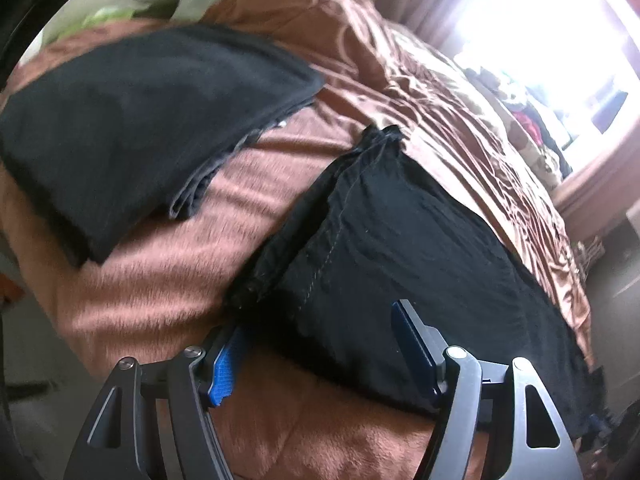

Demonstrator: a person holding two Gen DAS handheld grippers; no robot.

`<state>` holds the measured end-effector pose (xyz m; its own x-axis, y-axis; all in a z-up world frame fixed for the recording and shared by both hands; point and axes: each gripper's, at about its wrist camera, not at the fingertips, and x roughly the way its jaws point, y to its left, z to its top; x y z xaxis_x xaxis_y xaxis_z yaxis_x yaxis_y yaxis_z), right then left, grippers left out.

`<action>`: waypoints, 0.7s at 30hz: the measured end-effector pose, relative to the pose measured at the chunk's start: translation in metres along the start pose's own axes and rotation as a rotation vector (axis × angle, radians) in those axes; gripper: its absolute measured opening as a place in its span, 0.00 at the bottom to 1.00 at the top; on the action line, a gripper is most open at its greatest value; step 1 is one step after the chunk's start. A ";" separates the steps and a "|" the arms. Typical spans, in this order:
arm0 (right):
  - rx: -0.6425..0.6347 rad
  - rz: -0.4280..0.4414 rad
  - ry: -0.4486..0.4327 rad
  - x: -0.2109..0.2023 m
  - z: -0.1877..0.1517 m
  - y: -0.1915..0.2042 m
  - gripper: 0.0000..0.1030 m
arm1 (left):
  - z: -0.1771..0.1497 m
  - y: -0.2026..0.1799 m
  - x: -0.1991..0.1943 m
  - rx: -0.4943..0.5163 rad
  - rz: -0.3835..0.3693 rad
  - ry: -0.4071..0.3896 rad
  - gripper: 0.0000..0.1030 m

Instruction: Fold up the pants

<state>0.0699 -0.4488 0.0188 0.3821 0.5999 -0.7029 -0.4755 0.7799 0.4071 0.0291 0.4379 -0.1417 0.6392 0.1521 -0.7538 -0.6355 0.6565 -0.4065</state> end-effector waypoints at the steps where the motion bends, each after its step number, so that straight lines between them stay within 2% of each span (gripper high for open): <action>1: 0.003 -0.001 0.007 0.002 -0.001 -0.001 0.82 | 0.000 -0.001 0.000 0.020 0.002 -0.013 0.69; 3: 0.004 -0.003 0.016 0.007 0.000 -0.003 0.82 | -0.001 -0.004 -0.002 0.058 -0.002 -0.047 0.68; 5: 0.010 -0.007 0.021 0.010 0.000 -0.003 0.82 | -0.001 -0.007 -0.008 0.095 -0.008 -0.093 0.63; 10: 0.027 -0.009 0.020 0.016 0.000 -0.007 0.82 | 0.004 -0.009 -0.022 0.124 -0.064 -0.193 0.62; 12: 0.031 -0.009 0.023 0.019 -0.003 -0.008 0.82 | 0.007 -0.011 -0.022 0.137 -0.065 -0.207 0.62; 16: 0.046 -0.013 0.032 0.025 -0.008 -0.012 0.82 | 0.008 -0.019 -0.012 0.186 -0.045 -0.185 0.61; 18: 0.052 -0.014 0.036 0.028 -0.009 -0.014 0.82 | 0.005 -0.022 -0.010 0.215 -0.023 -0.183 0.54; 20: 0.053 -0.017 0.039 0.029 -0.009 -0.014 0.82 | 0.004 -0.022 -0.007 0.223 -0.003 -0.177 0.39; 21: 0.053 -0.017 0.040 0.028 -0.010 -0.015 0.82 | 0.004 -0.021 -0.006 0.218 0.003 -0.173 0.34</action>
<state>0.0796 -0.4451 -0.0133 0.3574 0.5799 -0.7321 -0.4259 0.7988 0.4248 0.0406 0.4261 -0.1261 0.7142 0.2657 -0.6476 -0.5409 0.7966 -0.2697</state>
